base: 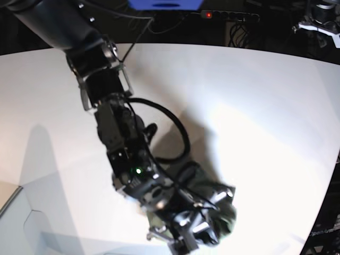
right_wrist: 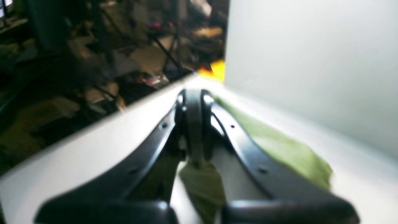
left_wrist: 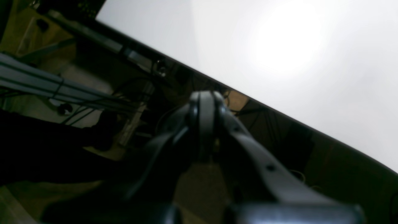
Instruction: Layout the t-shirt on the table in an organized manner, then fold the t-shirt properly
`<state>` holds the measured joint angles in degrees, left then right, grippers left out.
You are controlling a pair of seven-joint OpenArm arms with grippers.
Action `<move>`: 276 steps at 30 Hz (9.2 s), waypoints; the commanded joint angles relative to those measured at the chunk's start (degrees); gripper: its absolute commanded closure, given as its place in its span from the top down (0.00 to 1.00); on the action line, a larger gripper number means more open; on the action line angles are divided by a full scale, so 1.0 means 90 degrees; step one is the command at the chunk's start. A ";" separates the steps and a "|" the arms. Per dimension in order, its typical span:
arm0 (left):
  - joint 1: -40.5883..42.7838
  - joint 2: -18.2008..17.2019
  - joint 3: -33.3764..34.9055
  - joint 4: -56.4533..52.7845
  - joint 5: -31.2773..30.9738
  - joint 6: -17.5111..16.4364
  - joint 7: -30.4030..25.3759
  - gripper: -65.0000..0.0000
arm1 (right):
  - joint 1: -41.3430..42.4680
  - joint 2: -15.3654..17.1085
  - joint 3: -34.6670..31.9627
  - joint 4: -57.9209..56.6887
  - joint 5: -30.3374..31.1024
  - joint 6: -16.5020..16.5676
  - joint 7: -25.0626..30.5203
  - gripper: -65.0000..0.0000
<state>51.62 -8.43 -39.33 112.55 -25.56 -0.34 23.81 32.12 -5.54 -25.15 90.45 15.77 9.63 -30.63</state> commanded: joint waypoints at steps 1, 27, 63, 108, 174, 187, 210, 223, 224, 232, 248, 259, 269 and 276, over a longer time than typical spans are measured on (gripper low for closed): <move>-0.0016 -0.0045 -0.0050 0.0090 -0.0017 0.0013 -0.0121 0.00 | -0.0057 -0.0034 0.0005 0.0064 0.0050 -0.0029 0.0244 0.00; -0.5378 0.0462 0.0546 -0.0994 -0.1472 0.0062 0.2692 0.23 | -0.3867 0.1568 0.1129 0.1862 0.0021 -0.0029 0.0234 0.00; -0.7703 0.0765 0.3896 -0.6035 -0.0320 0.0003 -0.0092 0.49 | -0.4599 0.1607 0.1519 0.2076 0.0011 -0.0029 -0.0010 0.00; -0.8534 0.0394 0.1533 -0.0223 -0.0837 0.0062 0.1706 0.01 | -0.4726 0.2310 0.3903 0.2203 0.0021 -0.0029 -0.0450 0.00; -0.5681 -0.0661 0.3642 -0.2235 -0.1951 0.0062 0.0192 0.40 | -0.5791 0.1558 0.6003 0.2194 0.0021 0.0791 -0.0450 0.00; -0.6043 -0.0651 0.3281 -0.3934 -0.1980 0.0062 0.0162 0.40 | -0.5674 0.1558 0.5554 0.2184 0.0011 0.0791 -0.0450 0.00; -0.6844 -0.0387 0.2998 -0.5370 -0.1941 0.0023 0.0182 0.39 | -0.5537 0.1646 0.5554 0.1754 0.0011 0.0791 -0.0440 0.00; -0.6893 -0.0378 0.2998 -0.5624 -0.1951 0.0013 0.0231 0.02 | -0.5390 0.1646 0.5544 0.1754 0.0011 0.0791 -0.0450 0.00; -0.6883 -0.0378 0.2998 -0.5614 -0.1990 0.0013 0.0231 0.00 | -0.5381 0.1646 0.5544 0.1754 0.0011 0.0791 -0.0450 0.00; -0.6111 -0.0387 0.2929 -0.3124 -0.2000 0.0043 0.0241 0.00 | -0.5371 0.1646 0.5544 0.1744 0.0011 0.0791 -0.0450 0.00; -0.4040 -0.0827 0.1718 -0.0359 -0.2000 0.0013 0.0250 0.00 | -0.4677 0.1881 0.5534 0.1588 0.0011 0.0801 -0.0450 0.00; -0.3327 -0.0827 0.0702 -0.1444 -0.1990 0.0003 0.0250 0.00 | -0.3290 0.2115 0.2975 0.1383 0.0021 0.0801 -0.1622 0.25; -0.3054 -0.0778 0.0526 -0.1483 -0.1990 0.0003 0.0241 0.00 | -0.1298 0.1509 0.1529 -0.1391 0.0011 0.0771 -0.1544 0.49; -0.3054 -0.0690 0.0536 -0.1473 -0.1951 0.0003 0.0241 0.00 | -0.0946 0.1324 0.1383 -0.2202 0.0011 0.0781 -0.1192 0.51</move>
<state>24.14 -13.93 -34.09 98.28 -42.92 -0.10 27.18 21.98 6.63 -12.75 69.63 15.27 16.67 -42.72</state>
